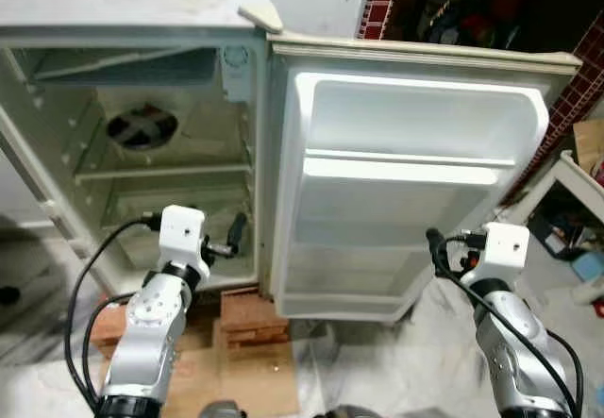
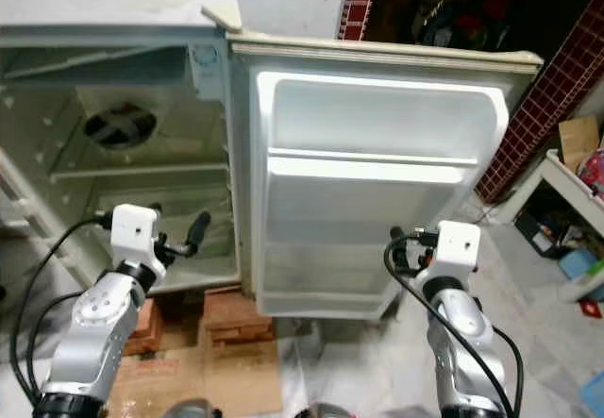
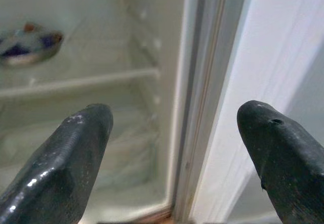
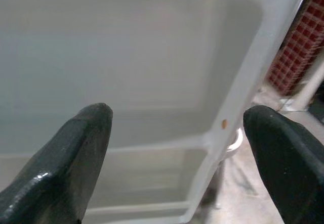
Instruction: Restocking fridge
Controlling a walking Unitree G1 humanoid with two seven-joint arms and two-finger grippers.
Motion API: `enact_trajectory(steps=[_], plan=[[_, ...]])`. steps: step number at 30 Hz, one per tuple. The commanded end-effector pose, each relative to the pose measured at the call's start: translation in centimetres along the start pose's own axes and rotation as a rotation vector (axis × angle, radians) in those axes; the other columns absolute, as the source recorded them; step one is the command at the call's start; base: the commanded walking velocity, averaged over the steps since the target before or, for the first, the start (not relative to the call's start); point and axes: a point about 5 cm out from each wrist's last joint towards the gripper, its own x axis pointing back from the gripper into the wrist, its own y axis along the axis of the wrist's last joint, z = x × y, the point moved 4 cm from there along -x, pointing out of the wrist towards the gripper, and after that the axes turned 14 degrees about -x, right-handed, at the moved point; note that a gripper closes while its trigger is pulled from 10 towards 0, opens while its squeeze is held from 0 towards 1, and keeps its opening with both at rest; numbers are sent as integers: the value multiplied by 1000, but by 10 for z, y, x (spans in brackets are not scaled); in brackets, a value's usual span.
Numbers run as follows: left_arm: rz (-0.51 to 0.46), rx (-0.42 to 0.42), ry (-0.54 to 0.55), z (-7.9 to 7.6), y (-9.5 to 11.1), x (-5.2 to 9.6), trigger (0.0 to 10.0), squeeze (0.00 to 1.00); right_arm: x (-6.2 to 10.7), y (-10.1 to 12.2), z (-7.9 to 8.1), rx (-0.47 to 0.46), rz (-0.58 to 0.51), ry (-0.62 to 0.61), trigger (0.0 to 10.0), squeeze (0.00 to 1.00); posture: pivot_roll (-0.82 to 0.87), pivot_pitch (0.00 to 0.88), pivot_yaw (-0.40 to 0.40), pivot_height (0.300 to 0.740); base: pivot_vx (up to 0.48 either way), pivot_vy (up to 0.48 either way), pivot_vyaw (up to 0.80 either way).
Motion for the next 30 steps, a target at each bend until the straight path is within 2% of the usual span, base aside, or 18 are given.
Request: enact_trajectory(steps=[1, 6, 12, 20, 24, 30], plan=[[-17, -7, -2, -2, 8, -2, 10000, 0, 1, 5, -7, -2, -8, -20, 10000, 0, 89, 0, -63, 740, 0, -480, 0], [-9, -12, 2, -3, 7, 0, 10000, 0, 2, -2, -11, 0, 20, -30, 10000, 0, 94, 0, -64, 740, 0, -480, 0], [3, -39, 6, -2, 4, -2, 10000, 0, -3, 4, -8, 5, -3, -7, 10000, 0, 93, 0, -62, 740, 0, -480, 0], [15, -62, 34, 7, 4, -7, 10000, 0, -11, 11, -1, -15, -35, 4, 10000, 0, 98, 0, -57, 740, 0, -462, 800], [38, -63, 56, 15, 1, -11, 10000, 0, -19, 19, 7, -26, -62, 25, 10000, 0, 100, 0, -57, 740, 60, 0, 798], [38, -53, 64, 18, 1, -12, 10000, 0, -25, 24, 12, -16, -77, 41, 10000, 0, 102, 0, -59, 740, 272, 0, 794]])
